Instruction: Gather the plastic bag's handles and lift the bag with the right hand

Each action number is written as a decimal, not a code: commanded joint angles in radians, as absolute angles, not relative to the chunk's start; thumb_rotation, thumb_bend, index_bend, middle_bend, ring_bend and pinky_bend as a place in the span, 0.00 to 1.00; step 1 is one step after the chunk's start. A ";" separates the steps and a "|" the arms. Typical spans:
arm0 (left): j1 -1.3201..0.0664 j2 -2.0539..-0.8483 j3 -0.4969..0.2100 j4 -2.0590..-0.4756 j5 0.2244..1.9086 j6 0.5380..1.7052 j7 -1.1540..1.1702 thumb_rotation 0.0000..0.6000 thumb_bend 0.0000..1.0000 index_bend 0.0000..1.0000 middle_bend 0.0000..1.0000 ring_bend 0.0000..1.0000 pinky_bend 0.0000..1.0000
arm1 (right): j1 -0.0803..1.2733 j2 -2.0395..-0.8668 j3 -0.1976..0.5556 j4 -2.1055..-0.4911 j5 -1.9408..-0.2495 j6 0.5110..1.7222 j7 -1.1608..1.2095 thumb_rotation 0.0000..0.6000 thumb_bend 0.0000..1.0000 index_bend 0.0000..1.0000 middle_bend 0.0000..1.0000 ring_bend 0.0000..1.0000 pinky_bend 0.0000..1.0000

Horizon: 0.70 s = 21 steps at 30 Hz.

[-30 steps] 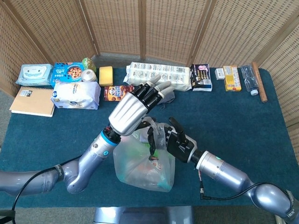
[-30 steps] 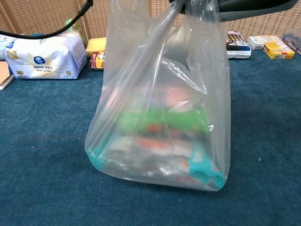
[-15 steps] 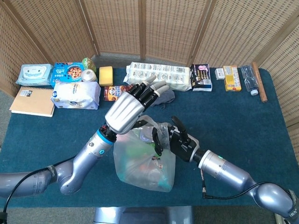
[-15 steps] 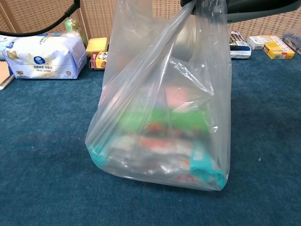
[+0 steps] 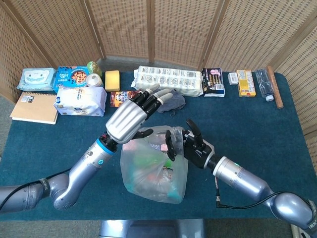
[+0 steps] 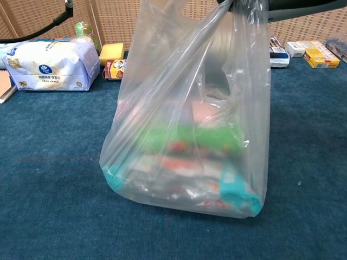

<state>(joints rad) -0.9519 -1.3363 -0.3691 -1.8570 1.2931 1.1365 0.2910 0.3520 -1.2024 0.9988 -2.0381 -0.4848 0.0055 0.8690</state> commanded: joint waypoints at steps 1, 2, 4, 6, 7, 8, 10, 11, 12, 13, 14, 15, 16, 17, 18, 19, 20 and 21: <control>-0.937 -1.325 -0.367 -1.875 1.296 1.142 0.249 1.00 0.00 0.01 0.11 0.01 0.24 | 0.351 -1.202 1.000 -2.036 -0.484 0.005 0.871 0.30 0.21 0.50 0.66 0.70 0.65; -0.931 -1.321 -0.367 -1.877 1.303 1.150 0.236 1.00 0.00 0.01 0.11 0.01 0.24 | 0.350 -1.202 1.001 -2.035 -0.483 0.005 0.872 0.30 0.21 0.50 0.66 0.70 0.65; -0.905 -1.311 -0.367 -1.873 1.340 1.200 0.218 1.00 0.00 0.01 0.11 0.01 0.24 | 0.348 -1.200 1.001 -2.035 -0.475 0.004 0.881 0.30 0.21 0.50 0.66 0.71 0.66; -0.877 -1.303 -0.361 -1.874 1.373 1.246 0.202 1.00 0.00 0.01 0.11 0.01 0.24 | 0.348 -1.193 1.001 -2.038 -0.468 0.006 0.889 0.30 0.21 0.50 0.67 0.71 0.66; -0.863 -1.296 -0.356 -1.875 1.390 1.267 0.194 1.00 0.00 0.01 0.11 0.01 0.24 | 0.349 -1.188 1.000 -2.042 -0.463 0.010 0.894 0.30 0.21 0.50 0.67 0.71 0.67; -0.847 -1.287 -0.351 -1.878 1.403 1.286 0.192 1.00 0.00 0.01 0.11 0.01 0.24 | 0.349 -1.184 1.001 -2.046 -0.457 0.015 0.900 0.30 0.21 0.51 0.67 0.71 0.67; -0.811 -1.267 -0.337 -1.885 1.429 1.329 0.189 1.00 0.00 0.01 0.11 0.01 0.24 | 0.349 -1.179 1.003 -2.056 -0.443 0.033 0.916 0.30 0.22 0.51 0.67 0.71 0.68; -0.796 -1.258 -0.331 -1.887 1.438 1.344 0.189 1.00 0.00 0.00 0.11 0.01 0.24 | 0.349 -1.177 1.004 -2.060 -0.439 0.042 0.921 0.30 0.22 0.51 0.67 0.71 0.69; -0.775 -1.247 -0.320 -1.893 1.450 1.365 0.187 1.00 0.00 0.00 0.11 0.01 0.24 | 0.348 -1.177 1.005 -2.066 -0.435 0.057 0.927 0.30 0.22 0.51 0.67 0.71 0.70; -0.759 -1.237 -0.309 -1.898 1.460 1.376 0.187 1.00 0.00 0.00 0.11 0.01 0.24 | 0.348 -1.176 1.006 -2.071 -0.433 0.066 0.930 0.30 0.23 0.51 0.67 0.72 0.70; -0.742 -1.226 -0.297 -1.904 1.468 1.387 0.189 1.00 0.00 0.00 0.11 0.01 0.24 | 0.348 -1.174 1.006 -2.075 -0.432 0.075 0.933 0.31 0.23 0.51 0.67 0.72 0.71; -0.719 -1.214 -0.281 -1.910 1.476 1.402 0.189 1.00 0.00 0.00 0.11 0.01 0.24 | 0.348 -1.173 1.007 -2.082 -0.430 0.091 0.937 0.31 0.24 0.51 0.68 0.72 0.71; -0.703 -1.205 -0.266 -1.914 1.485 1.410 0.189 1.00 0.00 0.00 0.11 0.01 0.24 | 0.348 -1.172 1.009 -2.088 -0.428 0.101 0.941 0.32 0.24 0.51 0.68 0.72 0.71; -0.685 -1.195 -0.251 -1.917 1.495 1.419 0.190 1.00 0.00 0.00 0.11 0.01 0.24 | 0.350 -1.172 1.011 -2.092 -0.424 0.112 0.947 0.32 0.25 0.51 0.68 0.72 0.72; -0.664 -1.185 -0.233 -1.921 1.506 1.430 0.187 1.00 0.00 0.01 0.11 0.01 0.24 | 0.350 -1.171 1.015 -2.099 -0.420 0.127 0.953 0.32 0.26 0.51 0.68 0.73 0.73; -0.646 -1.176 -0.216 -1.920 1.513 1.437 0.186 1.00 0.00 0.01 0.11 0.01 0.24 | 0.349 -1.170 1.019 -2.105 -0.418 0.141 0.958 0.33 0.27 0.52 0.68 0.73 0.74; -0.628 -1.167 -0.200 -1.921 1.520 1.446 0.186 1.00 0.00 0.01 0.11 0.01 0.24 | 0.348 -1.169 1.022 -2.111 -0.417 0.153 0.963 0.35 0.28 0.52 0.68 0.73 0.75; -0.599 -1.157 -0.177 -1.923 1.530 1.463 0.183 1.00 0.00 0.00 0.11 0.01 0.24 | 0.346 -1.165 1.030 -2.120 -0.415 0.166 0.969 0.38 0.28 0.52 0.68 0.73 0.76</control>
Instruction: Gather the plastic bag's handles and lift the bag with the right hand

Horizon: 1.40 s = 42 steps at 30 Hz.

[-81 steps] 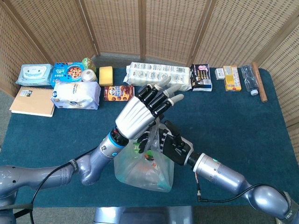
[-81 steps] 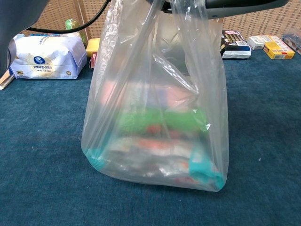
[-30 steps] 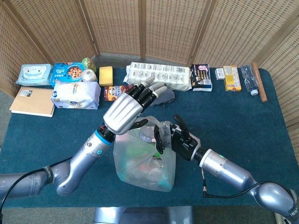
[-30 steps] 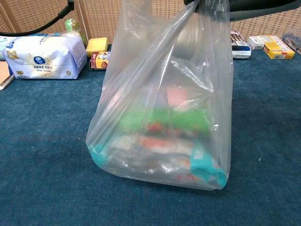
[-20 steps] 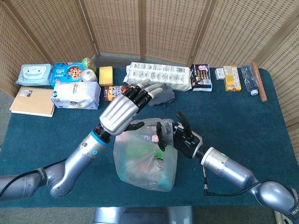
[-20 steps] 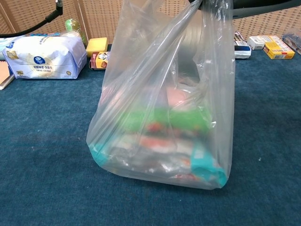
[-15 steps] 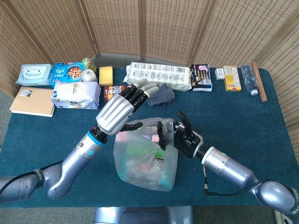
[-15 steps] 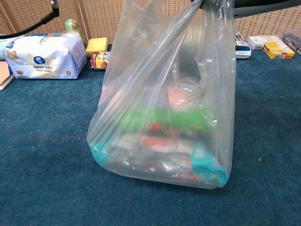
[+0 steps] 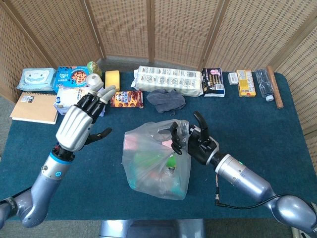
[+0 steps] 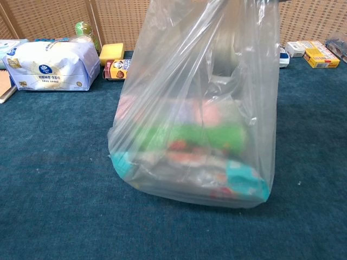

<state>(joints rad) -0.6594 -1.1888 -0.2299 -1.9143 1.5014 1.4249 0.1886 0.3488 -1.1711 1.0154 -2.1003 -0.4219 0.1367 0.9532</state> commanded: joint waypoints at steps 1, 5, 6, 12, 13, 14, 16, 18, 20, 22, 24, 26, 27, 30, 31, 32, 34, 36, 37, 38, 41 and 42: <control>-0.578 -1.151 -0.161 -1.923 1.538 1.477 0.178 1.00 0.00 0.00 0.11 0.01 0.24 | 0.343 -1.163 1.039 -2.126 -0.413 0.176 0.974 0.44 0.29 0.52 0.69 0.73 0.77; -0.489 -1.149 -0.102 -1.903 1.559 1.543 0.154 1.00 0.00 0.00 0.11 0.01 0.24 | 0.332 -1.154 1.078 -2.150 -0.410 0.203 0.997 0.72 0.33 0.54 0.70 0.75 0.81; -0.464 -1.152 -0.084 -1.893 1.565 1.560 0.152 1.00 0.00 0.00 0.11 0.01 0.24 | 0.328 -1.149 1.090 -2.155 -0.410 0.206 1.004 0.81 0.33 0.54 0.70 0.76 0.83; -0.361 -1.155 -0.023 -1.862 1.581 1.623 0.135 1.00 0.00 0.00 0.11 0.01 0.24 | 0.313 -1.121 1.139 -2.178 -0.401 0.227 1.036 1.00 0.36 0.57 0.73 0.78 0.86; -0.339 -1.155 -0.010 -1.855 1.579 1.633 0.137 1.00 0.00 0.00 0.11 0.01 0.24 | 0.310 -1.113 1.150 -2.181 -0.398 0.231 1.043 1.00 0.36 0.58 0.73 0.78 0.86; -0.327 -1.154 -0.002 -1.851 1.580 1.636 0.143 1.00 0.00 0.00 0.11 0.01 0.24 | 0.308 -1.108 1.157 -2.183 -0.395 0.233 1.048 1.00 0.36 0.58 0.73 0.79 0.87; -0.300 -1.143 0.018 -1.851 1.569 1.631 0.168 1.00 0.00 0.00 0.11 0.01 0.24 | 0.307 -1.100 1.178 -2.186 -0.390 0.238 1.062 1.00 0.36 0.59 0.74 0.79 0.87; -0.283 -1.136 0.027 -1.855 1.557 1.625 0.180 1.00 0.00 0.00 0.11 0.01 0.24 | 0.308 -1.096 1.197 -2.188 -0.387 0.240 1.074 1.00 0.36 0.59 0.74 0.80 0.88; -0.265 -1.133 0.036 -1.856 1.540 1.617 0.185 1.00 0.00 0.00 0.11 0.01 0.24 | 0.311 -1.095 1.215 -2.186 -0.385 0.242 1.085 1.00 0.36 0.59 0.74 0.80 0.88; -0.242 -1.129 0.053 -1.856 1.516 1.604 0.192 1.00 0.00 0.01 0.11 0.01 0.24 | 0.316 -1.100 1.241 -2.182 -0.381 0.249 1.102 1.00 0.36 0.59 0.74 0.80 0.88; -0.229 -1.128 0.058 -1.856 1.507 1.599 0.193 1.00 0.00 0.01 0.11 0.01 0.24 | 0.317 -1.103 1.255 -2.181 -0.380 0.252 1.112 1.00 0.36 0.59 0.74 0.80 0.88; -0.204 -1.132 0.072 -1.849 1.487 1.593 0.191 1.00 0.00 0.01 0.11 0.01 0.24 | 0.314 -1.120 1.289 -2.178 -0.376 0.249 1.138 1.00 0.36 0.59 0.74 0.80 0.88; -0.196 -1.134 0.074 -1.846 1.483 1.593 0.191 1.00 0.00 0.01 0.11 0.01 0.24 | 0.311 -1.127 1.299 -2.176 -0.378 0.244 1.144 1.00 0.36 0.59 0.74 0.80 0.88; -0.164 -1.144 0.088 -1.832 1.456 1.584 0.193 1.00 0.00 0.01 0.11 0.01 0.24 | 0.299 -1.153 1.335 -2.167 -0.384 0.222 1.166 1.00 0.36 0.59 0.74 0.80 0.88; -0.157 -1.145 0.092 -1.830 1.451 1.579 0.191 1.00 0.00 0.01 0.11 0.01 0.24 | 0.296 -1.159 1.341 -2.163 -0.387 0.213 1.170 1.00 0.36 0.59 0.74 0.79 0.88; -0.151 -1.145 0.095 -1.830 1.444 1.575 0.191 1.00 0.00 0.00 0.11 0.01 0.24 | 0.294 -1.165 1.347 -2.157 -0.388 0.206 1.174 1.00 0.36 0.59 0.74 0.79 0.88; -0.137 -1.144 0.100 -1.830 1.432 1.565 0.189 1.00 0.00 0.00 0.11 0.01 0.24 | 0.291 -1.179 1.363 -2.145 -0.391 0.188 1.182 1.00 0.36 0.59 0.74 0.79 0.88; -0.127 -1.144 0.102 -1.831 1.428 1.561 0.189 1.00 0.00 0.01 0.11 0.01 0.24 | 0.288 -1.189 1.373 -2.137 -0.393 0.175 1.186 1.00 0.36 0.59 0.73 0.79 0.88; -0.122 -1.144 0.103 -1.831 1.426 1.559 0.189 1.00 0.00 0.01 0.11 0.01 0.24 | 0.287 -1.194 1.378 -2.133 -0.395 0.171 1.186 1.00 0.36 0.59 0.73 0.79 0.88; -0.113 -1.145 0.104 -1.831 1.420 1.557 0.188 1.00 0.00 0.00 0.11 0.01 0.24 | 0.283 -1.199 1.385 -2.129 -0.395 0.162 1.189 1.00 0.36 0.59 0.73 0.79 0.88; -0.100 -1.146 0.103 -1.831 1.414 1.552 0.185 1.00 0.00 0.01 0.11 0.01 0.24 | 0.276 -1.207 1.393 -2.123 -0.399 0.151 1.187 1.00 0.36 0.59 0.73 0.79 0.88; -0.096 -1.144 0.103 -1.831 1.413 1.549 0.183 1.00 0.00 0.01 0.11 0.01 0.24 | 0.273 -1.209 1.396 -2.124 -0.400 0.148 1.185 1.00 0.36 0.59 0.73 0.79 0.88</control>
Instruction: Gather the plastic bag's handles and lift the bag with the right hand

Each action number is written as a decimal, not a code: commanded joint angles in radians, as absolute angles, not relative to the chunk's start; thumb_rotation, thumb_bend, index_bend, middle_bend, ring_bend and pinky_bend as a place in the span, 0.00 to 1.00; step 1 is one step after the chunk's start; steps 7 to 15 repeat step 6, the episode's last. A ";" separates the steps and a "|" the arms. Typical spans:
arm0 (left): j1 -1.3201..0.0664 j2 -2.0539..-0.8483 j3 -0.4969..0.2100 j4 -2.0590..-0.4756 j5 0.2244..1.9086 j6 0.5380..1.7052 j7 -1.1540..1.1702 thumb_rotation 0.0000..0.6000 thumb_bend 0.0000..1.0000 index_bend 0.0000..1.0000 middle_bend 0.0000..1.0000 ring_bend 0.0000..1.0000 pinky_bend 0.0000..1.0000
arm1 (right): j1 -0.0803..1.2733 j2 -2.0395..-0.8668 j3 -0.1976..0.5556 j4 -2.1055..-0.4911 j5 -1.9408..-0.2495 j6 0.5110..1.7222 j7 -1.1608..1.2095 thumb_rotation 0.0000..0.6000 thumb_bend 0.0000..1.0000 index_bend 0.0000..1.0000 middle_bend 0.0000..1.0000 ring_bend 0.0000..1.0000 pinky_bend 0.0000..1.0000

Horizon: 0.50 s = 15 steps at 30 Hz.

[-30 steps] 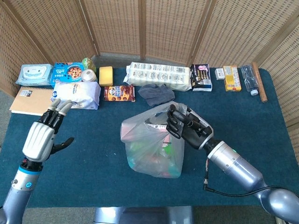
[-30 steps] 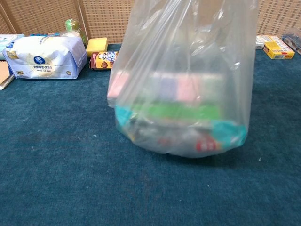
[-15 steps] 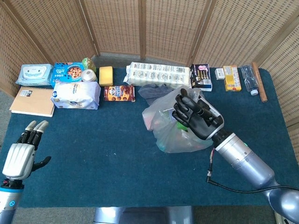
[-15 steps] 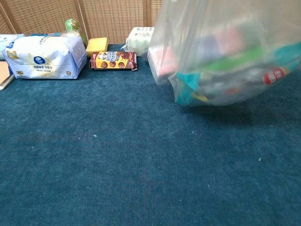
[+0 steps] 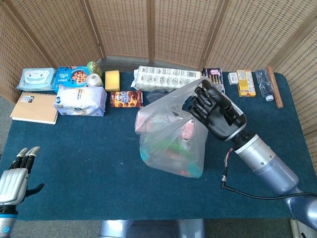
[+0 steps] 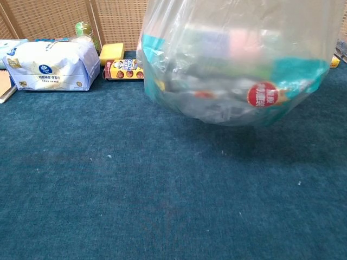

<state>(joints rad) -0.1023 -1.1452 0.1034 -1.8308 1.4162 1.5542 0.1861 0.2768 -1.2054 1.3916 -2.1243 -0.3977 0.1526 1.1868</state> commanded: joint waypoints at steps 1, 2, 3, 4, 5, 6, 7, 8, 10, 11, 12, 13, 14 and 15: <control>-0.093 -1.144 0.101 -1.831 1.412 1.548 0.183 1.00 0.00 0.01 0.11 0.01 0.24 | 0.271 -1.212 1.399 -2.124 -0.401 0.146 1.185 1.00 0.36 0.59 0.73 0.79 0.88; -0.091 -1.144 0.100 -1.831 1.412 1.546 0.183 1.00 0.00 0.00 0.11 0.01 0.24 | 0.269 -1.214 1.401 -2.124 -0.402 0.143 1.184 1.00 0.36 0.59 0.73 0.79 0.88; -0.088 -1.144 0.098 -1.832 1.412 1.543 0.182 1.00 0.00 0.00 0.11 0.01 0.24 | 0.268 -1.216 1.403 -2.125 -0.403 0.140 1.183 1.00 0.36 0.59 0.73 0.79 0.88; -0.087 -1.144 0.097 -1.832 1.412 1.540 0.180 1.00 0.00 0.00 0.11 0.01 0.24 | 0.267 -1.218 1.405 -2.125 -0.402 0.139 1.183 1.00 0.36 0.59 0.73 0.79 0.88; -0.085 -1.144 0.095 -1.832 1.412 1.538 0.179 1.00 0.00 0.00 0.11 0.01 0.24 | 0.266 -1.220 1.406 -2.125 -0.402 0.138 1.183 1.00 0.36 0.59 0.73 0.79 0.88; -0.083 -1.143 0.093 -1.832 1.413 1.536 0.178 1.00 0.00 0.01 0.11 0.01 0.24 | 0.266 -1.221 1.406 -2.126 -0.402 0.138 1.181 1.00 0.36 0.59 0.73 0.79 0.88; -0.083 -1.143 0.093 -1.832 1.413 1.536 0.178 1.00 0.00 0.01 0.11 0.01 0.24 | 0.266 -1.221 1.406 -2.126 -0.402 0.138 1.181 1.00 0.36 0.59 0.73 0.79 0.88; -0.083 -1.143 0.093 -1.832 1.413 1.536 0.178 1.00 0.00 0.01 0.11 0.01 0.24 | 0.266 -1.221 1.406 -2.126 -0.402 0.138 1.181 1.00 0.36 0.59 0.73 0.79 0.88; -0.083 -1.143 0.093 -1.832 1.413 1.536 0.178 1.00 0.00 0.01 0.11 0.01 0.24 | 0.266 -1.221 1.406 -2.126 -0.402 0.138 1.181 1.00 0.36 0.59 0.73 0.79 0.88; -0.083 -1.143 0.093 -1.832 1.413 1.536 0.178 1.00 0.00 0.01 0.11 0.01 0.24 | 0.266 -1.221 1.406 -2.126 -0.402 0.138 1.181 1.00 0.36 0.59 0.73 0.79 0.88; -0.083 -1.143 0.093 -1.832 1.413 1.536 0.178 1.00 0.00 0.01 0.11 0.01 0.24 | 0.266 -1.221 1.406 -2.126 -0.402 0.138 1.181 1.00 0.36 0.59 0.73 0.79 0.88; -0.083 -1.143 0.093 -1.832 1.413 1.536 0.178 1.00 0.00 0.01 0.11 0.01 0.24 | 0.266 -1.221 1.406 -2.126 -0.402 0.138 1.181 1.00 0.36 0.59 0.73 0.79 0.88; -0.083 -1.143 0.093 -1.832 1.413 1.536 0.178 1.00 0.00 0.01 0.11 0.01 0.24 | 0.266 -1.221 1.406 -2.126 -0.402 0.138 1.181 1.00 0.36 0.59 0.73 0.79 0.88; -0.083 -1.143 0.093 -1.832 1.413 1.536 0.178 1.00 0.00 0.01 0.11 0.01 0.24 | 0.266 -1.221 1.406 -2.126 -0.402 0.138 1.181 1.00 0.36 0.59 0.73 0.79 0.88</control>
